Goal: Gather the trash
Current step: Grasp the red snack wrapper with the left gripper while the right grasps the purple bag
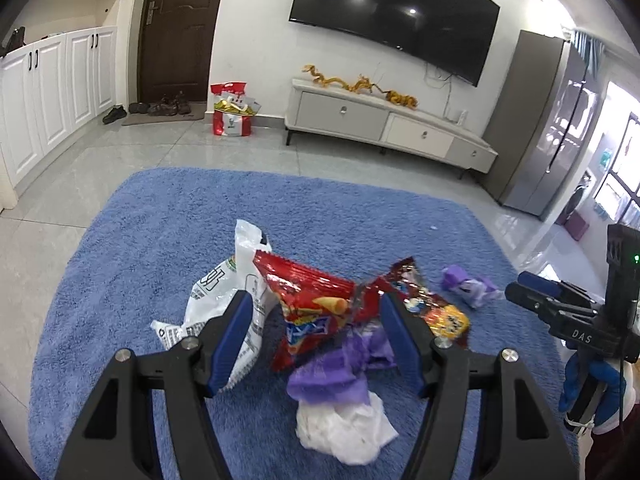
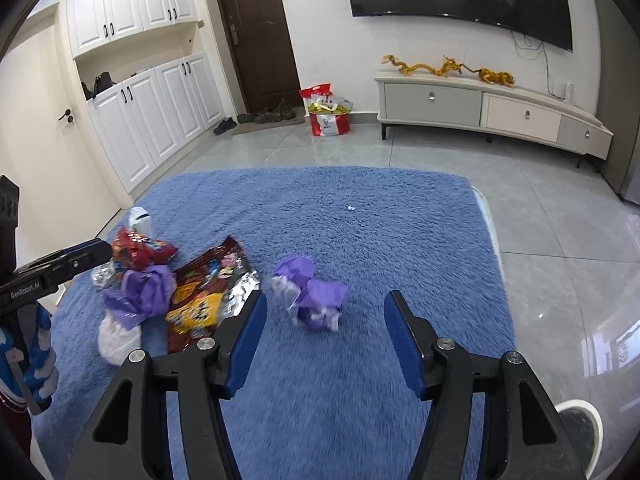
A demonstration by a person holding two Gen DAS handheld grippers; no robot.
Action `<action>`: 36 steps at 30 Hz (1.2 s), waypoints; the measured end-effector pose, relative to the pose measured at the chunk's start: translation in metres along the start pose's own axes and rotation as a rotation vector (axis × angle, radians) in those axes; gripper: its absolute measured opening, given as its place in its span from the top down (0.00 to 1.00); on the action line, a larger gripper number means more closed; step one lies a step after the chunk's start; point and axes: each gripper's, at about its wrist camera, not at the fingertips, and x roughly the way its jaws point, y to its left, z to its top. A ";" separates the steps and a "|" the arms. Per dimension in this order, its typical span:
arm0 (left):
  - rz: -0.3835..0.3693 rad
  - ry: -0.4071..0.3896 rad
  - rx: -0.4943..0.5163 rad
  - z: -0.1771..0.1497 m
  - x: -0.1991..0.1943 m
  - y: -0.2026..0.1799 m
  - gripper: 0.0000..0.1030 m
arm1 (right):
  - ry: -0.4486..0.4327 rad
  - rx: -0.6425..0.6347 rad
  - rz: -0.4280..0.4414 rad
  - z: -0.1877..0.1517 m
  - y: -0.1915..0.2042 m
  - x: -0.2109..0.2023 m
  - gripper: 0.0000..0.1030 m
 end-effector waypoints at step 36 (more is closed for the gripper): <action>-0.014 -0.129 0.044 -0.023 -0.101 -0.021 0.81 | -0.040 -0.007 0.083 -0.036 0.010 -0.067 0.66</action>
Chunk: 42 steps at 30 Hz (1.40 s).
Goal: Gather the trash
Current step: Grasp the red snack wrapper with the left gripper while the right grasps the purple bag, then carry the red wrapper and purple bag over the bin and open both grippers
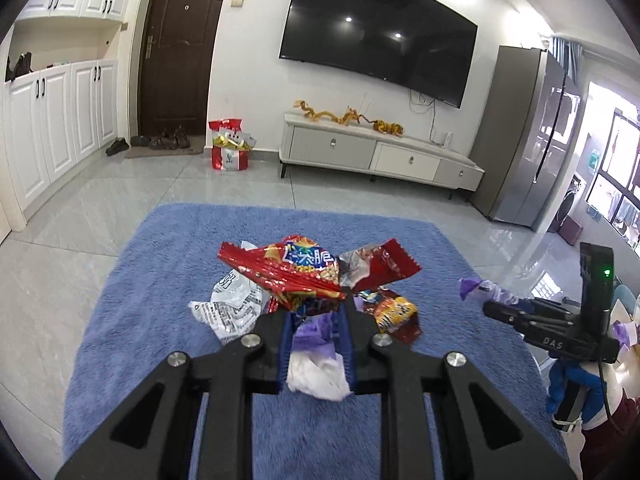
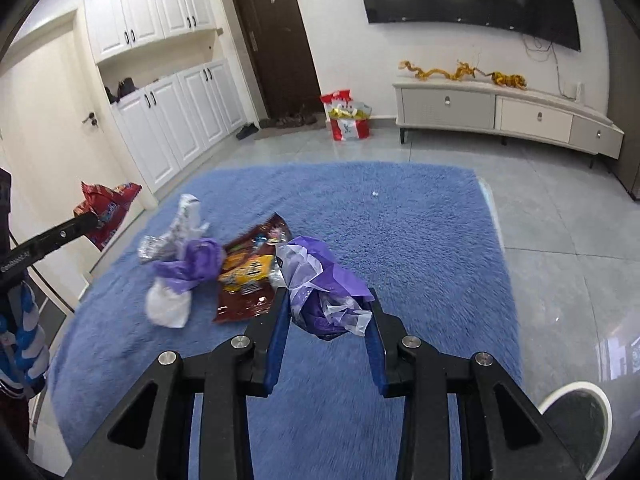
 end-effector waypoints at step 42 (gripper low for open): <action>-0.560 0.485 0.436 -0.109 0.202 -0.484 0.68 | 0.004 0.565 -0.466 -0.193 -0.316 -0.129 0.55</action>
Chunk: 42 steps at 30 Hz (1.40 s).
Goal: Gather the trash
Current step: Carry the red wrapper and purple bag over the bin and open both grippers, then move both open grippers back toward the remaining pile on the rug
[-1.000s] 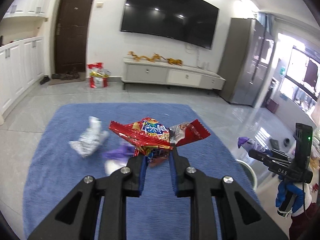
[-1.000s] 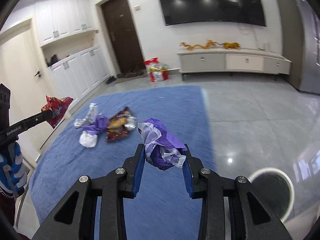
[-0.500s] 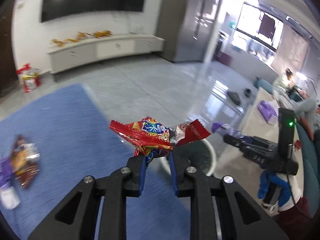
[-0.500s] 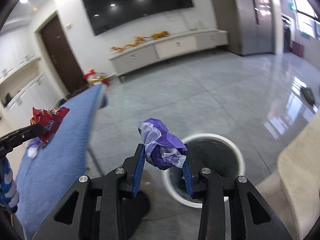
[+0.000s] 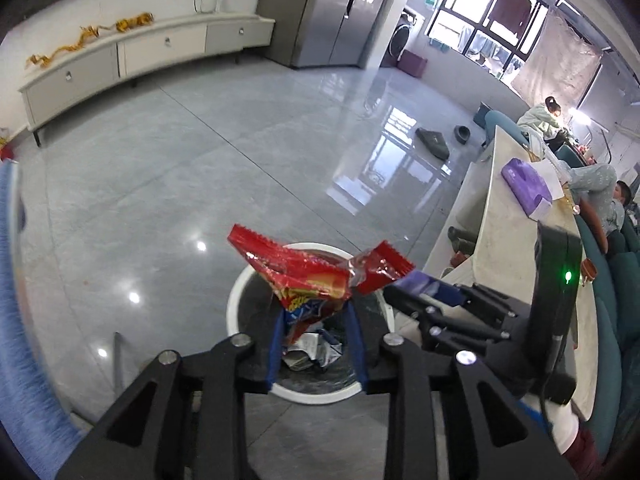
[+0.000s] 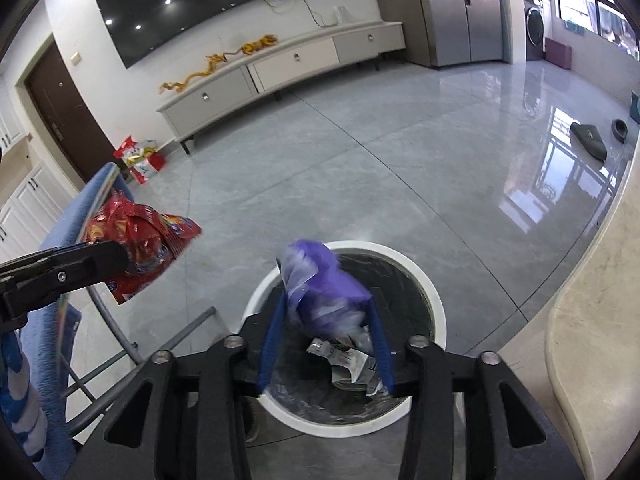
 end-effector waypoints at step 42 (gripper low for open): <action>0.566 -0.414 -0.108 -0.141 -0.304 0.076 0.33 | -0.152 -0.249 0.133 -0.024 0.175 -0.142 0.44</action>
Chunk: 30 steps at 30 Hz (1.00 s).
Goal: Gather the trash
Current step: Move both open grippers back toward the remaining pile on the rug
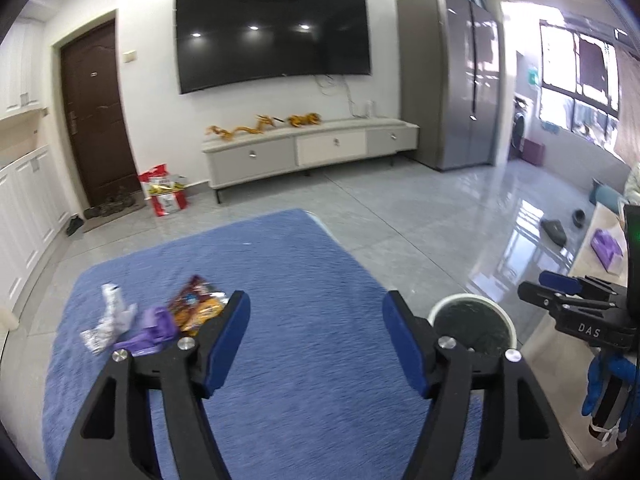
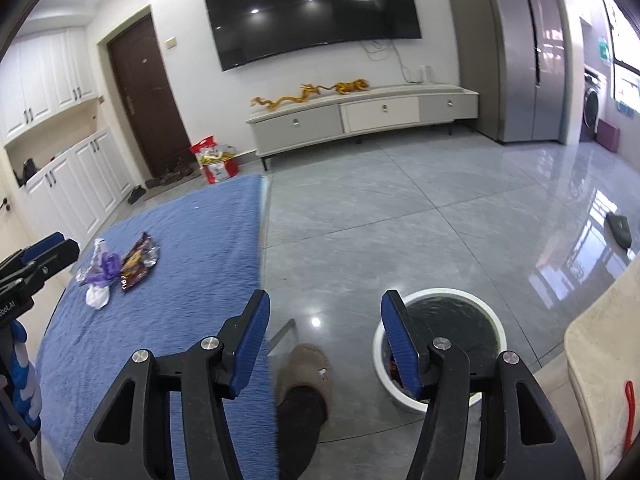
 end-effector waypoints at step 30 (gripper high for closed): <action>0.151 -0.066 -0.247 -0.055 -0.049 0.165 0.28 | 0.049 -0.208 0.048 0.026 0.146 0.009 0.42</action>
